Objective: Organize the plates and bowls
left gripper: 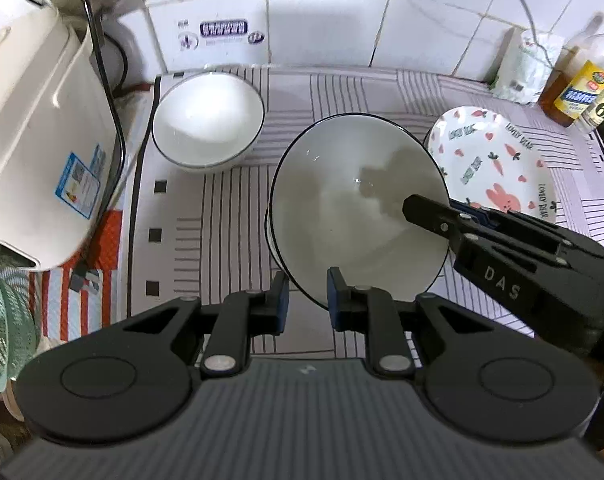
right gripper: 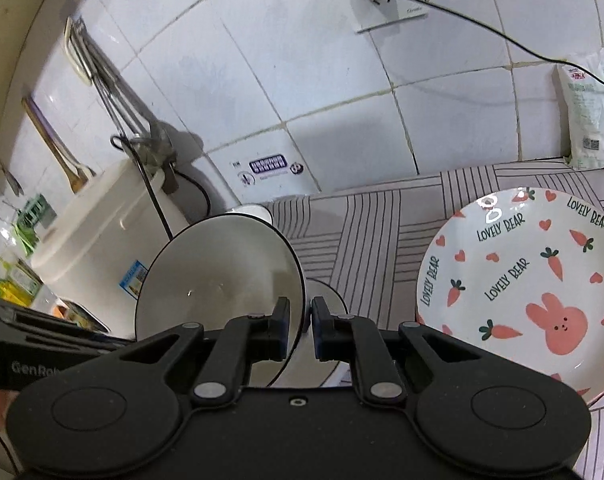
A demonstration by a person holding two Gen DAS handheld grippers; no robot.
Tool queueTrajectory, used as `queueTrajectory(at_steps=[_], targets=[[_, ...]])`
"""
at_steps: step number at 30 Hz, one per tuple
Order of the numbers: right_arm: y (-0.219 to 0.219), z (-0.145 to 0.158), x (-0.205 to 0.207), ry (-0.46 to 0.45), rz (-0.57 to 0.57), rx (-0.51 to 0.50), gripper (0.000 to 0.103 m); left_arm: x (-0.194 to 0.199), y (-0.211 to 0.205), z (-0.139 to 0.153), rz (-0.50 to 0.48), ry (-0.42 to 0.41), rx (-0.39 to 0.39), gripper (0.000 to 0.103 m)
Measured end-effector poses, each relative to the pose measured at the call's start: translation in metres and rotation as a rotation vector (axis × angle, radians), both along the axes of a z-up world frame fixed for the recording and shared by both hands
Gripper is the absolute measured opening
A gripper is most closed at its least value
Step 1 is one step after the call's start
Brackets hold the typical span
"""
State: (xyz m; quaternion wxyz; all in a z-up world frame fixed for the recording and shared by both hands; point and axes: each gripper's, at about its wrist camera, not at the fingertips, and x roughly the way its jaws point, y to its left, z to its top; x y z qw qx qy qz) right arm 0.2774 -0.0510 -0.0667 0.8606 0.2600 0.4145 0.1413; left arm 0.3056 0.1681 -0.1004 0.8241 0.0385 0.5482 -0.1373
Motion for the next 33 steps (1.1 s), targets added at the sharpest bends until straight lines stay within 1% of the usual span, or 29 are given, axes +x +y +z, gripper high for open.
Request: queueTrajectory(at_steps=[2, 4, 6, 9, 16, 20, 24, 28, 31, 33], targets=[[0.004, -0.004, -0.001, -0.009, -0.001, -0.023, 0.015, 0.003, 0.003, -0.005, 0.003, 0.018, -0.037, 0.019], [0.01, -0.005, -0.001, -0.032, -0.002, -0.079, 0.015, 0.007, 0.005, -0.008, 0.004, 0.022, -0.06, 0.019], [0.017, -0.007, 0.001, -0.042, 0.017, -0.144, 0.015, 0.008, 0.004, -0.011, 0.005, 0.021, -0.043, 0.018], [0.02, -0.011, 0.005, -0.042, 0.043, -0.16, 0.015, 0.011, 0.001, -0.016, -0.001, 0.013, -0.016, 0.019], [0.038, -0.018, 0.004, -0.083, 0.094, -0.31, 0.015, 0.018, -0.006, -0.03, -0.015, 0.042, 0.027, 0.02], [0.046, -0.022, 0.003, -0.099, 0.119, -0.376, 0.015, 0.02, -0.006, -0.036, -0.013, 0.059, 0.019, 0.022], [0.058, -0.025, 0.001, -0.136, 0.164, -0.497, 0.015, 0.024, -0.006, -0.04, -0.007, 0.075, -0.002, 0.022], [0.059, -0.026, 0.005, -0.133, 0.167, -0.503, 0.015, 0.025, -0.003, -0.042, 0.015, 0.075, -0.018, 0.023], [0.061, -0.027, 0.007, -0.135, 0.191, -0.52, 0.016, 0.021, -0.001, -0.036, 0.01, 0.055, -0.029, 0.029], [0.057, -0.024, 0.006, -0.13, 0.182, -0.488, 0.017, 0.015, 0.001, -0.026, -0.007, 0.03, -0.033, 0.031]])
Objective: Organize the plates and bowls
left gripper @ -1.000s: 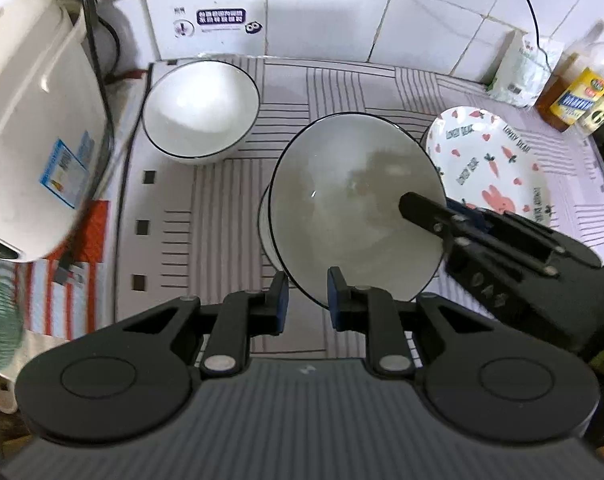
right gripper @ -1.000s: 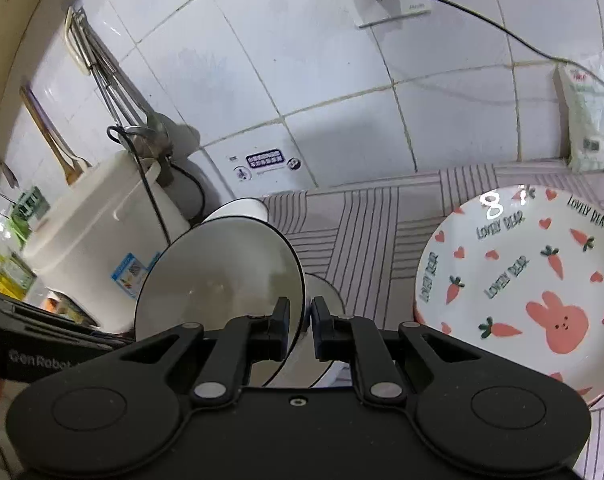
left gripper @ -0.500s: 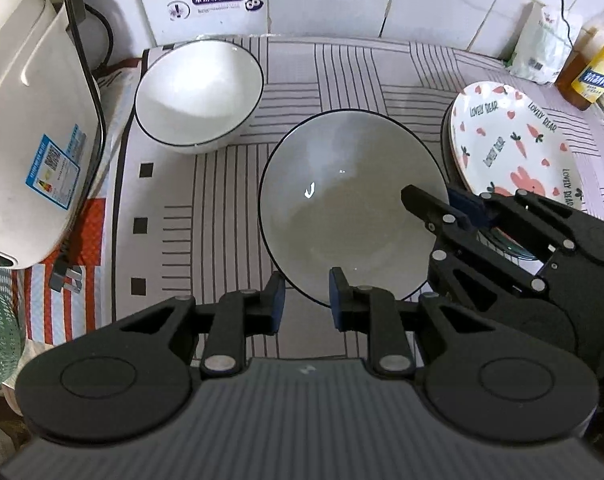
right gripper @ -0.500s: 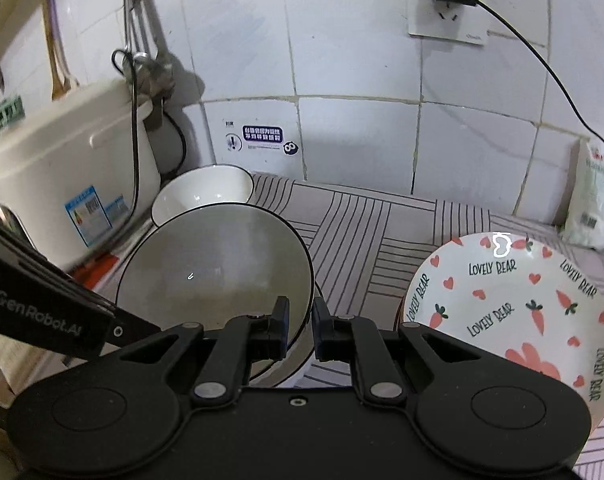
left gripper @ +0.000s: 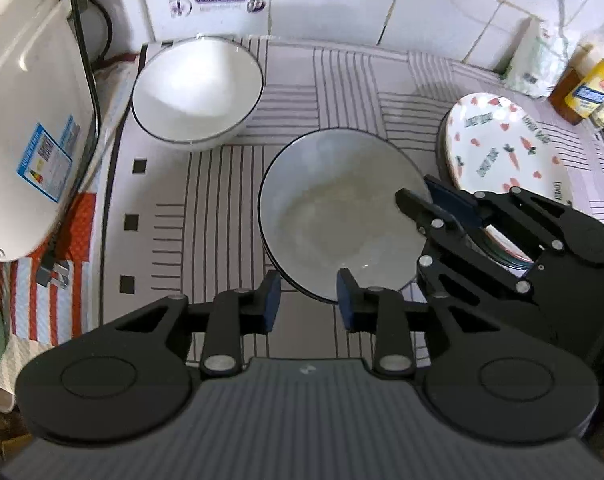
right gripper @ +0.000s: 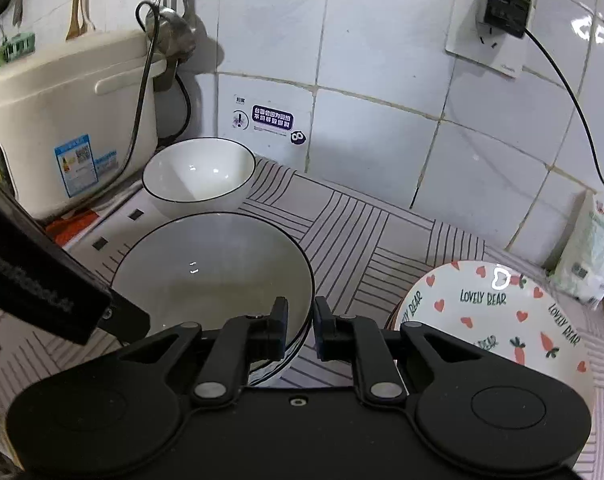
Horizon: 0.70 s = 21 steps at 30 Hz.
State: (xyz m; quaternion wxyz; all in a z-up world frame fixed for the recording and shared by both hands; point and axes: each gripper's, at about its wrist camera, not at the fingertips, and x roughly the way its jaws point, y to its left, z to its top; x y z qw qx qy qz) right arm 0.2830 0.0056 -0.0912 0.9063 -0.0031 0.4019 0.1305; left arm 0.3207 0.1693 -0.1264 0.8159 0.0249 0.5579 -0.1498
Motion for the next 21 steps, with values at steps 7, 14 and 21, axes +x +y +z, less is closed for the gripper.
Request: queueTrajectory(at_steps=[7, 14, 21], targets=[[-0.025, 0.031, -0.017, -0.039, 0.009, 0.156, 0.057, -0.021, 0.008, 0.039, -0.045, -0.146, 0.049, 0.041], [-0.042, 0.051, -0.029, -0.052, 0.058, 0.234, 0.07, -0.04, 0.017, 0.058, -0.095, -0.199, 0.085, 0.047], [-0.034, 0.067, -0.032, -0.075, 0.163, 0.24, 0.072, -0.043, 0.037, 0.063, -0.059, -0.223, 0.083, 0.061]])
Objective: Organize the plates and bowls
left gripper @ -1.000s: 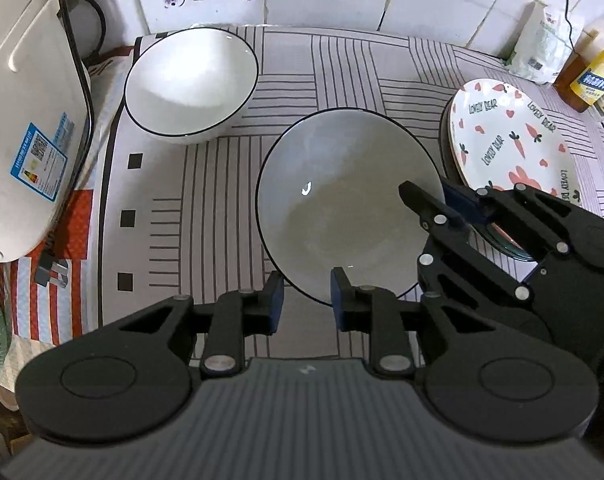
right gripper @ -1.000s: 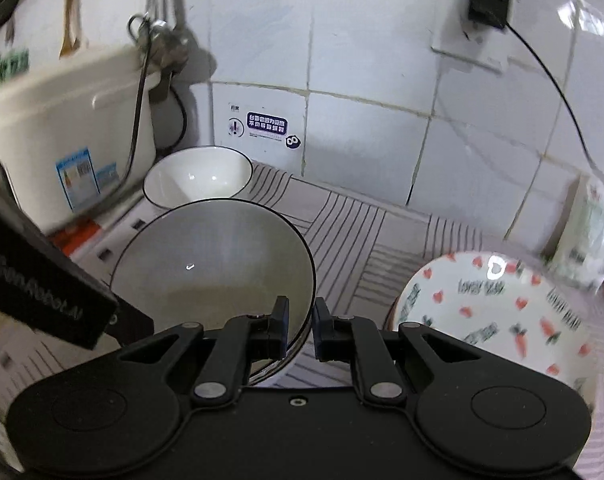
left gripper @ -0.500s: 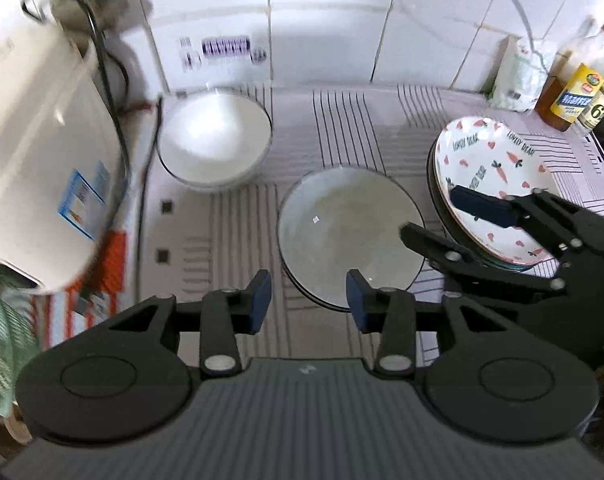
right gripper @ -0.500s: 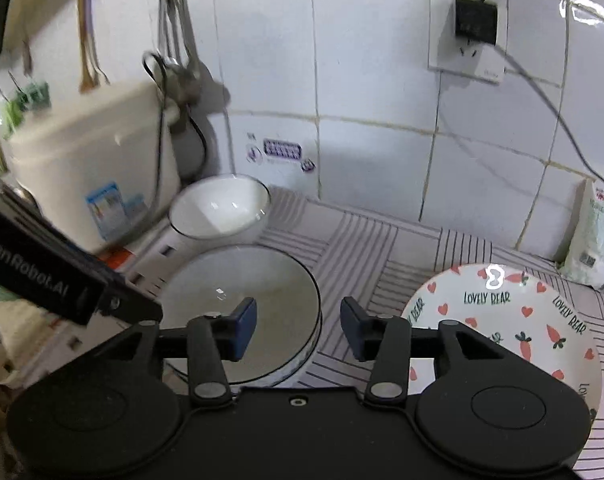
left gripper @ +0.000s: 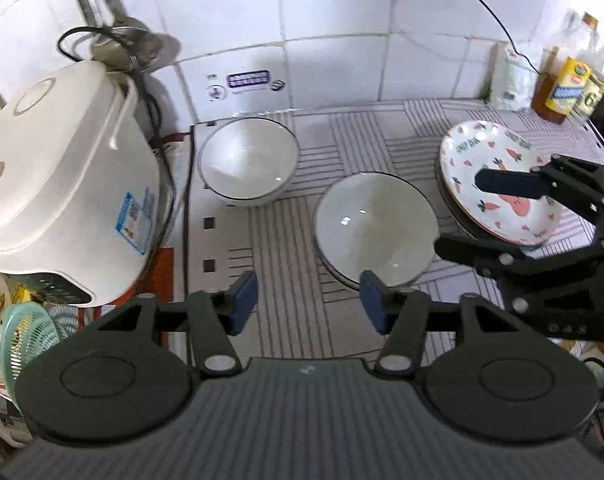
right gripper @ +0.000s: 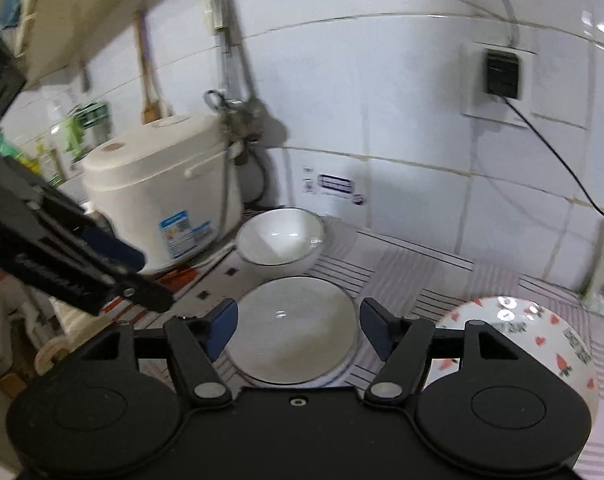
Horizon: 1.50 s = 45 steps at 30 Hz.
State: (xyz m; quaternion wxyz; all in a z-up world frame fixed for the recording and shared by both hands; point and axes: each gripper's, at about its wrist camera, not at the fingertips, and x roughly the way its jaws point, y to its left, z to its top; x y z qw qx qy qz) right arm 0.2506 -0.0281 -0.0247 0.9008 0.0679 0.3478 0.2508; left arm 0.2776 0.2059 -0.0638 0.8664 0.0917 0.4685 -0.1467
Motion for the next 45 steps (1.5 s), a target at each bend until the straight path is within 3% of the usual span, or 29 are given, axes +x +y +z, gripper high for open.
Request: queueTrajectory(at_steps=[9, 14, 16, 21, 24, 27, 31, 39, 42, 44, 45], targets=[[0.021, 0.016, 0.025, -0.018, 0.115, -0.047, 0.074, 0.027, 0.035, -0.001, 0.084, -0.029, -0.057, 0.078], [0.029, 0.015, 0.047, 0.033, 0.157, -0.048, 0.078, 0.046, 0.046, -0.01, 0.133, -0.031, -0.098, 0.085], [0.03, 0.012, 0.055, 0.048, 0.144, -0.024, 0.088, 0.054, 0.051, -0.016, 0.169, -0.037, -0.112, 0.085], [0.038, 0.004, 0.078, 0.055, 0.129, -0.013, 0.089, 0.07, 0.063, -0.029, 0.256, -0.07, -0.173, 0.085], [0.039, 0.001, 0.092, 0.105, 0.076, 0.042, 0.086, 0.08, 0.071, -0.033, 0.298, -0.109, -0.208, 0.082], [0.038, 0.0, 0.104, 0.179, 0.001, 0.116, 0.083, 0.091, 0.075, -0.039, 0.332, -0.096, -0.229, 0.08], [0.032, -0.015, 0.122, 0.272, -0.072, 0.218, 0.083, 0.099, 0.069, -0.051, 0.327, -0.103, -0.208, 0.07], [0.041, -0.067, 0.168, 0.472, -0.205, 0.242, 0.072, 0.124, 0.066, -0.088, 0.416, -0.062, -0.275, 0.057], [0.05, -0.08, 0.182, 0.497, -0.238, 0.211, 0.068, 0.134, 0.064, -0.101, 0.434, -0.028, -0.29, 0.051], [0.055, -0.088, 0.189, 0.523, -0.247, 0.213, 0.056, 0.137, 0.064, -0.108, 0.412, 0.009, -0.308, 0.034], [0.056, -0.091, 0.19, 0.535, -0.249, 0.229, 0.049, 0.139, 0.063, -0.111, 0.409, 0.017, -0.308, 0.034]])
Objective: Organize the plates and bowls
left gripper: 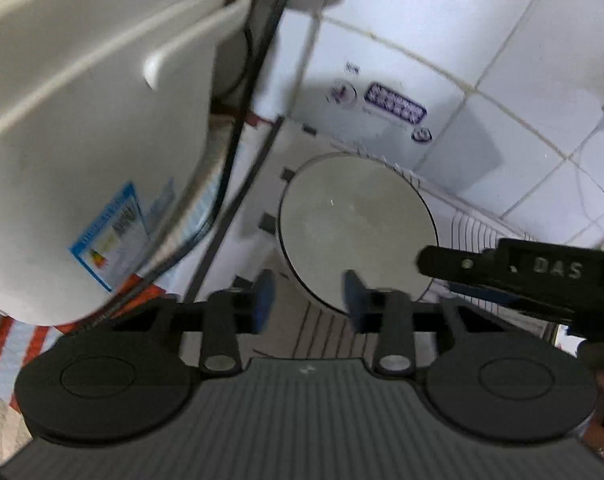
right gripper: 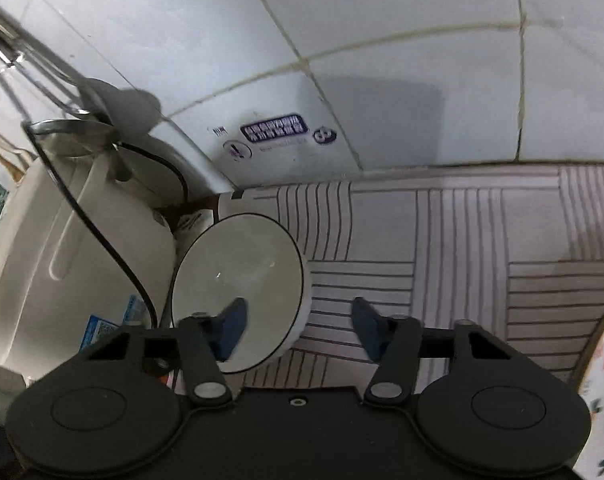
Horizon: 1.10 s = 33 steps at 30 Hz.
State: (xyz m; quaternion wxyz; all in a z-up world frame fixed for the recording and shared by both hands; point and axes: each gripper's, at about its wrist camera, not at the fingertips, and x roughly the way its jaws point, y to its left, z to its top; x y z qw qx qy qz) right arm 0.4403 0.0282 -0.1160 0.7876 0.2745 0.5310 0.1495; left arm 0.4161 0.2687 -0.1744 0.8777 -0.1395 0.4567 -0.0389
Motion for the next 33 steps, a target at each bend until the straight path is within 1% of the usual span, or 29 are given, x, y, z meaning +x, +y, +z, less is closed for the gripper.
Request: queueTrajectory(at_steps=[1, 2, 3, 5, 6, 7, 9, 10, 11, 13, 16, 19, 21, 23, 28, 33], targets=[[0.002, -0.003, 0.0, 0.017, -0.006, 0.02, 0.04, 0.001, 0.0, -0.002, 0.001, -0.002, 0.002, 0.032], [0.004, -0.006, 0.0, 0.045, -0.015, 0.029, 0.04, 0.002, -0.001, -0.004, 0.005, -0.001, 0.004, 0.029], [0.007, -0.008, 0.0, 0.056, -0.026, 0.02, 0.04, 0.005, -0.001, -0.007, 0.008, 0.003, 0.001, 0.027], [0.012, -0.011, 0.0, 0.046, -0.043, -0.035, 0.042, 0.008, 0.003, -0.011, 0.027, 0.01, -0.018, 0.027], [0.013, -0.014, 0.002, 0.05, -0.049, -0.041, 0.042, 0.012, 0.005, -0.014, 0.034, 0.014, -0.028, 0.027], [0.014, -0.018, 0.003, 0.063, -0.058, -0.034, 0.042, 0.016, 0.007, -0.017, 0.046, 0.016, -0.033, 0.027], [0.013, -0.027, 0.008, 0.091, -0.083, -0.019, 0.038, 0.021, 0.011, -0.024, 0.065, 0.01, -0.052, 0.025], [0.014, -0.03, 0.01, 0.097, -0.093, -0.018, 0.024, 0.021, 0.013, -0.026, 0.07, 0.0, -0.075, 0.017], [0.014, -0.032, 0.012, 0.095, -0.093, 0.011, 0.013, 0.022, 0.014, -0.028, 0.072, -0.005, -0.086, 0.013], [0.015, -0.029, 0.012, 0.096, -0.098, 0.015, 0.013, 0.019, 0.012, -0.029, 0.064, 0.016, -0.074, 0.014], [0.015, -0.021, 0.005, 0.065, -0.094, 0.003, 0.013, 0.008, 0.005, -0.021, 0.032, 0.001, -0.035, 0.014], [0.006, -0.01, -0.003, 0.047, -0.091, 0.03, 0.013, -0.008, 0.001, -0.003, 0.012, -0.029, -0.016, 0.014], [0.001, 0.003, -0.01, 0.03, -0.089, 0.045, 0.013, -0.021, -0.003, 0.013, -0.001, -0.057, 0.006, 0.014], [-0.002, 0.019, -0.019, -0.002, -0.079, 0.039, 0.013, -0.031, -0.006, 0.027, -0.013, -0.074, 0.023, 0.014], [-0.013, 0.054, -0.044, -0.063, -0.071, 0.025, 0.014, -0.058, -0.013, 0.056, -0.054, -0.088, 0.019, 0.014], [-0.027, 0.082, -0.079, -0.131, -0.073, -0.002, 0.014, -0.086, -0.024, 0.075, -0.1, -0.097, 0.024, 0.014]])
